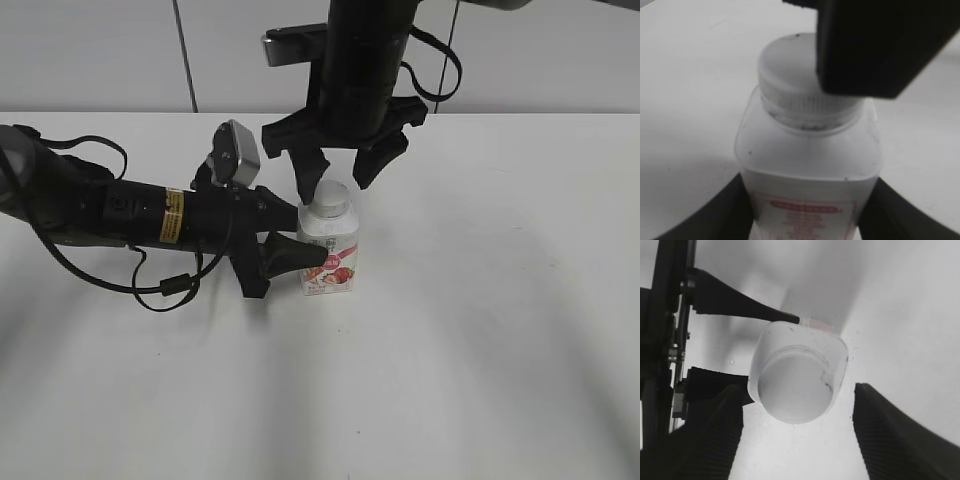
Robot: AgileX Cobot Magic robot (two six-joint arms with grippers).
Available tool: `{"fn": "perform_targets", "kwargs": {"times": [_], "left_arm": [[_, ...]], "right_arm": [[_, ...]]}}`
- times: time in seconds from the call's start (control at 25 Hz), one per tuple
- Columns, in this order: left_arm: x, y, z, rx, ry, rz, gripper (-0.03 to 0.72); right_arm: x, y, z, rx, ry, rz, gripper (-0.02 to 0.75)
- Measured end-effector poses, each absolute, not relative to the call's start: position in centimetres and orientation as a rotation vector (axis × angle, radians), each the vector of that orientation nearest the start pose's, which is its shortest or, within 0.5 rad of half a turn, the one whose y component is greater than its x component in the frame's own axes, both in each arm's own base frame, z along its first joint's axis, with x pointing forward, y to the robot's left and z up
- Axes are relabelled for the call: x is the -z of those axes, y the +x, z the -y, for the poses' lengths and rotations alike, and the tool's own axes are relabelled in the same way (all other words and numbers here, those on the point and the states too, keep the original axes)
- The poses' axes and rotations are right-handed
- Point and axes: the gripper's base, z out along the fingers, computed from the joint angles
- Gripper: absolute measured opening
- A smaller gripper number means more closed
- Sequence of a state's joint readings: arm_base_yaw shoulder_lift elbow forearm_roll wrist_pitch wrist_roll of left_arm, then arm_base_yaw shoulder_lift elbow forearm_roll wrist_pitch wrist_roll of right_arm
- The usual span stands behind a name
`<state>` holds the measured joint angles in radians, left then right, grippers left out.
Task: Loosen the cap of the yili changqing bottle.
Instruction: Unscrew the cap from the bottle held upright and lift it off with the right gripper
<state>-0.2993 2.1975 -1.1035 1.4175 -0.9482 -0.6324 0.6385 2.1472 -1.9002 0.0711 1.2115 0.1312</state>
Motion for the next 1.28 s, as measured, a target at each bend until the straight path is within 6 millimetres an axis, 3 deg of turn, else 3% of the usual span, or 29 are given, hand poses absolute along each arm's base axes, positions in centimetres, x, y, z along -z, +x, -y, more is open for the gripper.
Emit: {"fn": "perform_targets", "kwargs": {"times": [0.84,1.08,1.28], "left_arm": [[-9.0,34.9,18.4,0.869,1.356,-1.639,0.376],[-9.0,34.9,18.4,0.869,1.356,-1.639,0.376],[-9.0,34.9,18.4,0.869,1.356,-1.639,0.376]], "right_arm": [[-21.6,36.6,-28.0,-0.215,-0.702,-2.908,0.477],[-21.6,36.7,-27.9,-0.191,-0.715,-2.900,0.389],[-21.6,36.7,-27.9,-0.170,-0.968,-2.815,0.389]]}}
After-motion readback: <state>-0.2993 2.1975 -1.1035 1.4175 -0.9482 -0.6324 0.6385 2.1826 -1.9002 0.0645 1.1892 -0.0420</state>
